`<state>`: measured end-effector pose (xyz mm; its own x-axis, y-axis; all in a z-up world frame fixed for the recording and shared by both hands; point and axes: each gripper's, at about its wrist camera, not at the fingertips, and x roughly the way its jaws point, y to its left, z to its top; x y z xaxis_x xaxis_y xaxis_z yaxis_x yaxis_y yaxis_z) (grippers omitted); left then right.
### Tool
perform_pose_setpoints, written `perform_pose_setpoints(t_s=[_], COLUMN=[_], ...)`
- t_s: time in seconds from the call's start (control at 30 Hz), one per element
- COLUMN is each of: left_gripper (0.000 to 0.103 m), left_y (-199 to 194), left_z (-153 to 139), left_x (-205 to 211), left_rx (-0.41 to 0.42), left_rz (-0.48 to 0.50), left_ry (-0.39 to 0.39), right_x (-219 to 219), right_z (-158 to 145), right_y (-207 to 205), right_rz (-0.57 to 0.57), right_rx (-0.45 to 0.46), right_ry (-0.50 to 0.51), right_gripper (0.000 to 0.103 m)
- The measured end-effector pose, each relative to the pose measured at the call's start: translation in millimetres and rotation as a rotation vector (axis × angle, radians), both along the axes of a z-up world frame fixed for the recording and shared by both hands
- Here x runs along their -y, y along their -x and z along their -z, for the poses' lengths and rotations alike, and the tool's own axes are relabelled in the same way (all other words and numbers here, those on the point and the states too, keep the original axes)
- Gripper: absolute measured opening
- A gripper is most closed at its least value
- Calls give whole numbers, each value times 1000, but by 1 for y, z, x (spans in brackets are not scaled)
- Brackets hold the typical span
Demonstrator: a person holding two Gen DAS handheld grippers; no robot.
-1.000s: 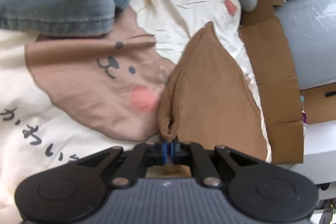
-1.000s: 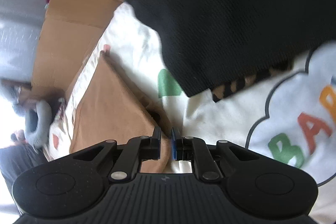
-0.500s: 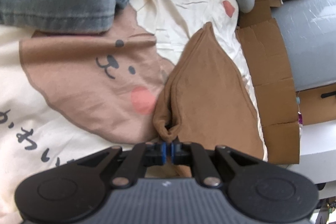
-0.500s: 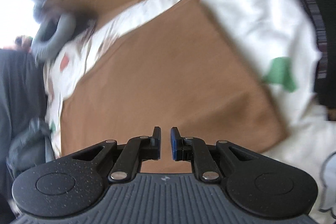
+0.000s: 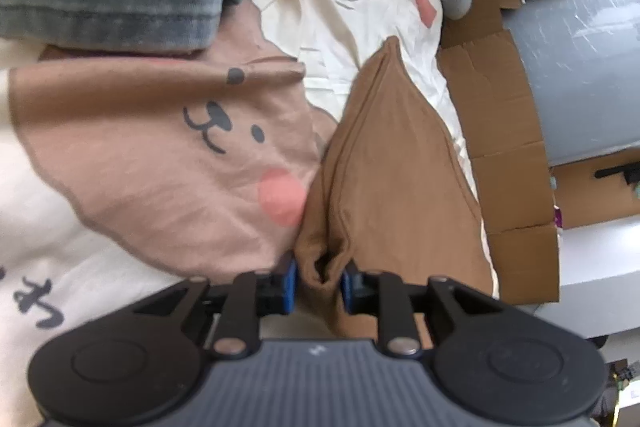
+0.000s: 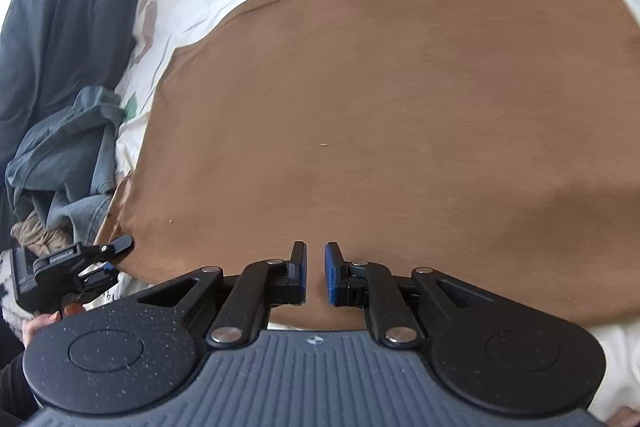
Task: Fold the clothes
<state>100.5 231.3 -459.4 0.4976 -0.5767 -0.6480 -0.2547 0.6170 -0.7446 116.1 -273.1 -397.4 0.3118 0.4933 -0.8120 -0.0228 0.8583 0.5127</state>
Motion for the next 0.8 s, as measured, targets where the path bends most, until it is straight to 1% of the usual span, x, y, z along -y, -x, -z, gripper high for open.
perform_pose_setpoints(t_s=[0.07,0.2,0.23,0.27,0.4,0.43,0.63,0.8], left_gripper=[22,21,19,14,11,10,9,9], left_y=[-1,-3,-3,-3,-1,0,-1,-4], left_z=[2,3,2,1,-5,-6,-17,-26], left_x=[-2,-2,-3,-3,-3,-3,1,5], left_rx=[5,9,9,11,22,24,45,65], left_rz=[-8,9,9,9,10,10,12,22], left_ry=[26,42,48,52,70,75,96,106], right_x=[-9,-15,-15,-16,-22,-26,-35,-40], right_z=[1,1,1,2,9,11,14,15], right_y=[-6,-12,-13,-14,-18,-18,-4,7], right_rz=[-13,-12,-8,-6,-2,-12,-103,-160], right_rx=[12,29,33,34,5,-7,-64,-81], right_ry=[16,44,53,60,75,79,86,109], right_gripper=[10,10,10,10,9,8,7,7])
